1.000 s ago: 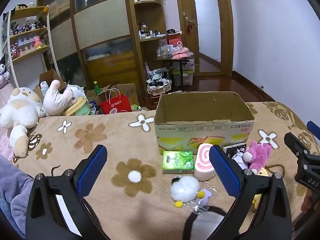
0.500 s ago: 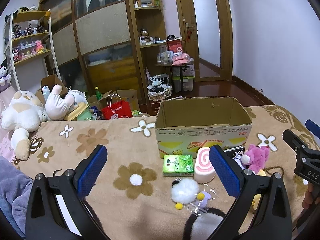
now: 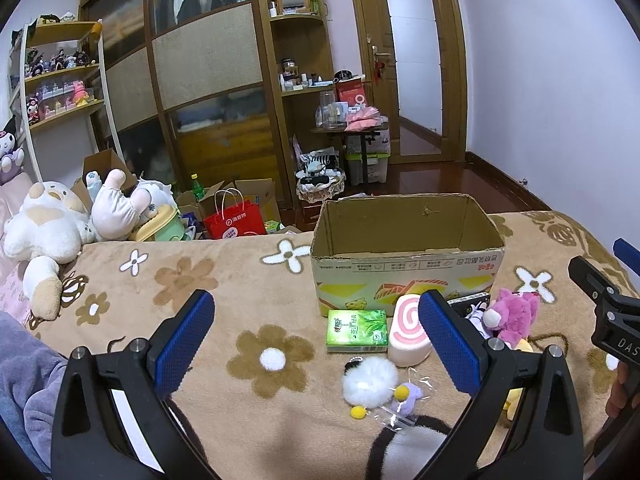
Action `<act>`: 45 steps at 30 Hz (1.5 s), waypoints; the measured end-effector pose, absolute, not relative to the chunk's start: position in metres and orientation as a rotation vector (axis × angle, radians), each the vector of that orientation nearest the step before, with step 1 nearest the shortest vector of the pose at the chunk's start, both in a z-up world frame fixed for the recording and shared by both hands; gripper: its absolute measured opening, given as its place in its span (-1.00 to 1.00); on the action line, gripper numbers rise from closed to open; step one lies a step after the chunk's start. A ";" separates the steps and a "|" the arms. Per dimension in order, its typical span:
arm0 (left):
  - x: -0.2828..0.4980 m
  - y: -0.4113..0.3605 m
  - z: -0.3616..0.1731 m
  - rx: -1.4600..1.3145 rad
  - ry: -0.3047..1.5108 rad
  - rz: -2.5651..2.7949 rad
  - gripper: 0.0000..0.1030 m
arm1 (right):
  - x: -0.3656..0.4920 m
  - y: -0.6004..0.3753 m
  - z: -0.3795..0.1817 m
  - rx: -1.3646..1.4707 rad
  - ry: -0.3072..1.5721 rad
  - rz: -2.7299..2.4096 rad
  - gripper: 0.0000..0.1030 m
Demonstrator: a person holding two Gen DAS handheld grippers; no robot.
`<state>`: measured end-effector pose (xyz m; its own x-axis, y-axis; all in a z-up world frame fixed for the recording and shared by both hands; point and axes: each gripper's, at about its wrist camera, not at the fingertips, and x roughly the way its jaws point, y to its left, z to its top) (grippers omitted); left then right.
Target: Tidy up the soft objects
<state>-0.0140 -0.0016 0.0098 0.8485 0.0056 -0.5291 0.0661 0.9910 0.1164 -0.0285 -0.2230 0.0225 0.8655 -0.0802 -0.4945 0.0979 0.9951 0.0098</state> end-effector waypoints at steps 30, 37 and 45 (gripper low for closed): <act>-0.014 -0.001 0.010 0.134 0.555 -0.030 0.96 | -0.030 -0.225 0.024 0.045 0.520 -0.092 1.00; -0.015 -0.001 0.010 0.135 0.556 -0.029 0.96 | -0.030 -0.226 0.024 0.045 0.520 -0.092 1.00; -0.014 -0.001 0.010 0.135 0.556 -0.029 0.96 | -0.030 -0.226 0.024 0.046 0.521 -0.093 1.00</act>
